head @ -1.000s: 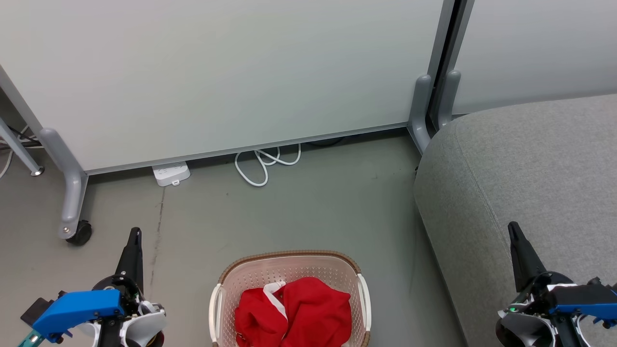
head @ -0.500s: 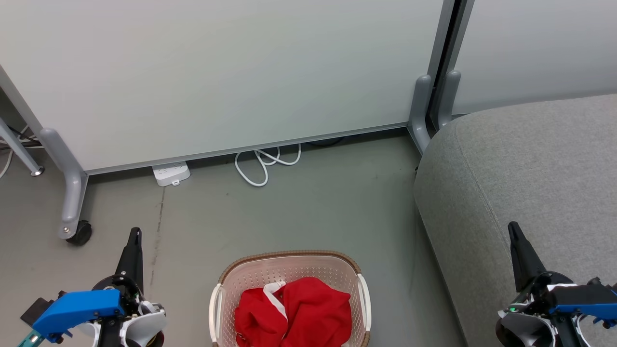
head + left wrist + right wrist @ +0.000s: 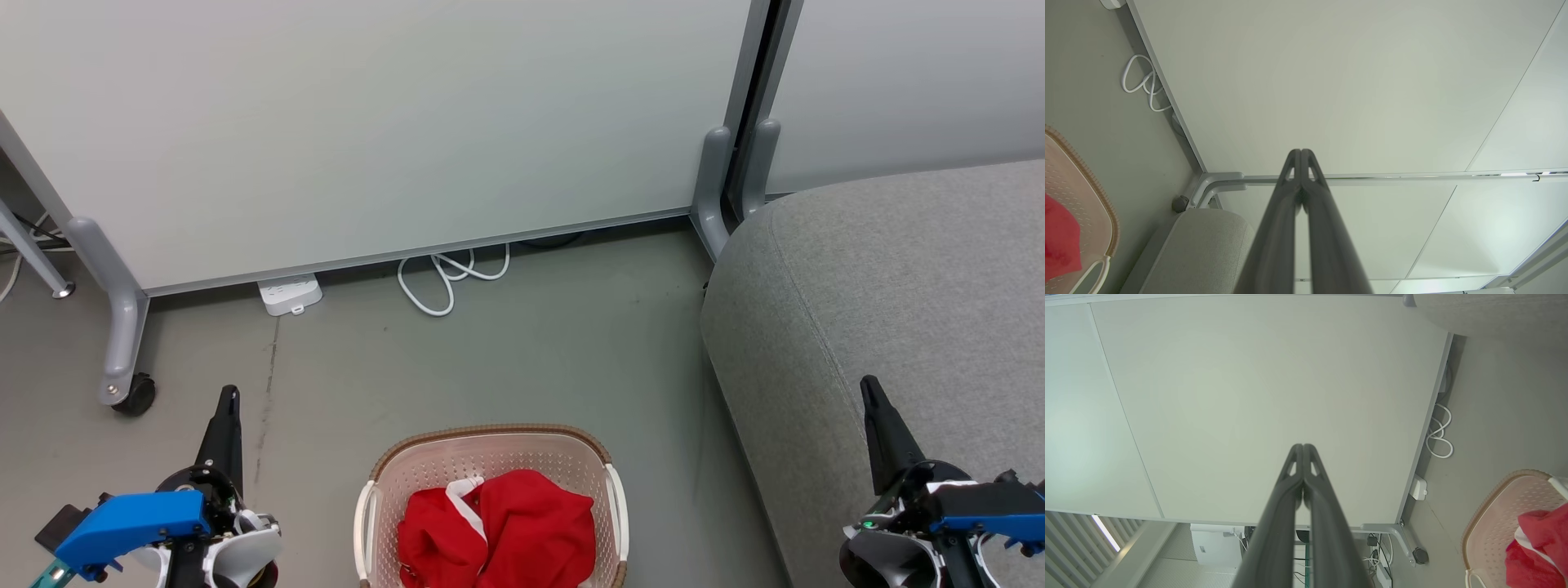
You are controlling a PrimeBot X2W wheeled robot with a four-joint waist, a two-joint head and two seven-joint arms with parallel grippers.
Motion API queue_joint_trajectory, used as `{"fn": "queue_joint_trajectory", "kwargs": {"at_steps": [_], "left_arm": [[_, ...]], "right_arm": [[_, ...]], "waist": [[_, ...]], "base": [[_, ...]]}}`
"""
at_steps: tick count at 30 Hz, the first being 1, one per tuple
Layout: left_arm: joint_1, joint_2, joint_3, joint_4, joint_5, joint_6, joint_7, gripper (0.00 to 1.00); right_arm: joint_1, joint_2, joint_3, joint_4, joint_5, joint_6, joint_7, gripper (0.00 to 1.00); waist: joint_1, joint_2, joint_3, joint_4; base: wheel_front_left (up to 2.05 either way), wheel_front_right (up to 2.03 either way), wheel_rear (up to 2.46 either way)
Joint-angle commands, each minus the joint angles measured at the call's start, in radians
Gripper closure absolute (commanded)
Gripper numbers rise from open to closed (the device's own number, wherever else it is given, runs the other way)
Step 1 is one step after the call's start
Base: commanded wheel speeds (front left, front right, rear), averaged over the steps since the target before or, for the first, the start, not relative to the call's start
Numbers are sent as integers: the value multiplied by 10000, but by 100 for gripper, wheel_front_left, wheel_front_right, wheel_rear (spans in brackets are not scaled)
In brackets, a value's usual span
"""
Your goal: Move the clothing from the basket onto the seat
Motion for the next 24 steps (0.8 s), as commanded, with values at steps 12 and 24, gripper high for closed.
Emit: {"fn": "queue_joint_trajectory", "kwargs": {"at_steps": [12, 24], "left_arm": [[-96, -7, 11, -42, -25, -37, 39, 100], [-97, -7, 11, -42, -25, -37, 39, 100]], "right_arm": [[-112, 17, -7, -24, 28, 8, 34, 100], [-112, 17, -7, -24, 28, 8, 34, 100]], "waist": [[0, 0, 0, 0], [0, 0, 0, 0]], "base": [[0, 0, 0], [0, 0, 0]]}}
